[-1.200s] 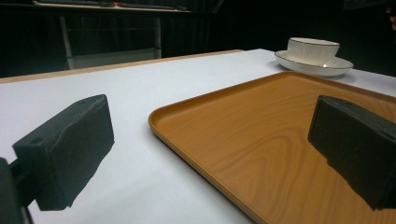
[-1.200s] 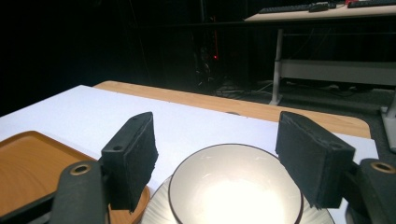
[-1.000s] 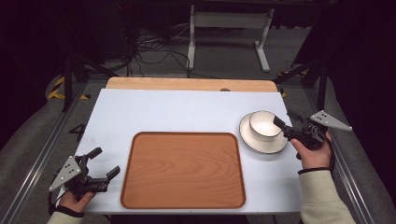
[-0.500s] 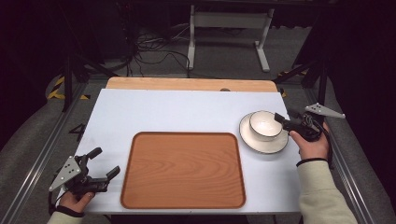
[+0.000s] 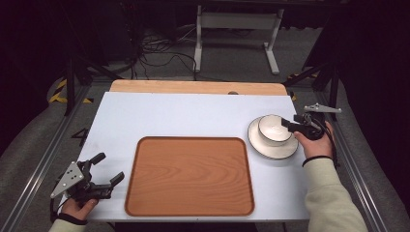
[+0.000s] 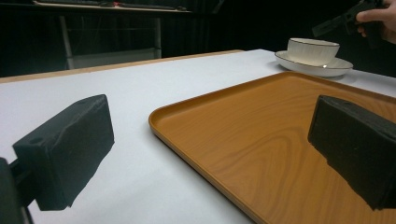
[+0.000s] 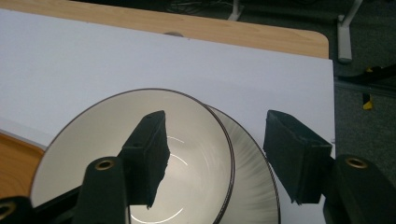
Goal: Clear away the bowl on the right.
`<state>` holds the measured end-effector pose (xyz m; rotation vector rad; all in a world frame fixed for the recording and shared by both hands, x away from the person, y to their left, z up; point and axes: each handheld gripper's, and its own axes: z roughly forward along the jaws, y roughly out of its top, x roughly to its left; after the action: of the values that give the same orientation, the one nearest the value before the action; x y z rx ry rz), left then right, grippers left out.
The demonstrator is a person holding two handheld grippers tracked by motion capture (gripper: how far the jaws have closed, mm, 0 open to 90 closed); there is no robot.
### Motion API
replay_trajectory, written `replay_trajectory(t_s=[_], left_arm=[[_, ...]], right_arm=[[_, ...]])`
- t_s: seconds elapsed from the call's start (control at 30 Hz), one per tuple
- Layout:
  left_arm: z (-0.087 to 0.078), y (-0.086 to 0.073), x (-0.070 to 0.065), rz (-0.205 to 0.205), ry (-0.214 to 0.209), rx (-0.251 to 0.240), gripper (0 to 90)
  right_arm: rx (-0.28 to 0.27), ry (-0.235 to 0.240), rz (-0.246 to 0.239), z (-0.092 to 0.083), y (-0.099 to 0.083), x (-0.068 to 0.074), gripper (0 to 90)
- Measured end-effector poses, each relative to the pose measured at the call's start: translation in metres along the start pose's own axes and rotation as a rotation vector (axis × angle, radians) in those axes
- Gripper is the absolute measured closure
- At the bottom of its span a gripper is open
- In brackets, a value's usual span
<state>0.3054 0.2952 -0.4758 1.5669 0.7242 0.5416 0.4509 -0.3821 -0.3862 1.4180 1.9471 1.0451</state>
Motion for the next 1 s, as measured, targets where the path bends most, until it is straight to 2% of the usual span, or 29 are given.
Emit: replay_trajectory(t_s=[0.23,0.5,0.63,0.8,1.0], left_arm=[[0.000,0.000,0.000,0.000,0.000,0.000,0.8],[0.000,0.000,0.000,0.000,0.000,0.000,0.8],[0.000,0.000,0.000,0.000,0.000,0.000,0.8],[0.000,0.000,0.000,0.000,0.001,-0.002,0.8],[0.000,0.000,0.000,0.001,0.001,-0.002,0.8]], right_arm=[[0.073,-0.013,0.033,0.012,-0.005,-0.005,46.3],[0.168,-0.016,0.055,0.024,-0.010,-0.003,48.1],[0.188,-0.016,0.081,0.026,-0.011,-0.003,55.9],[0.205,-0.020,0.175,0.025,-0.013,-0.002,67.7],[0.224,-0.056,0.191,0.025,-0.013,0.002,81.4]])
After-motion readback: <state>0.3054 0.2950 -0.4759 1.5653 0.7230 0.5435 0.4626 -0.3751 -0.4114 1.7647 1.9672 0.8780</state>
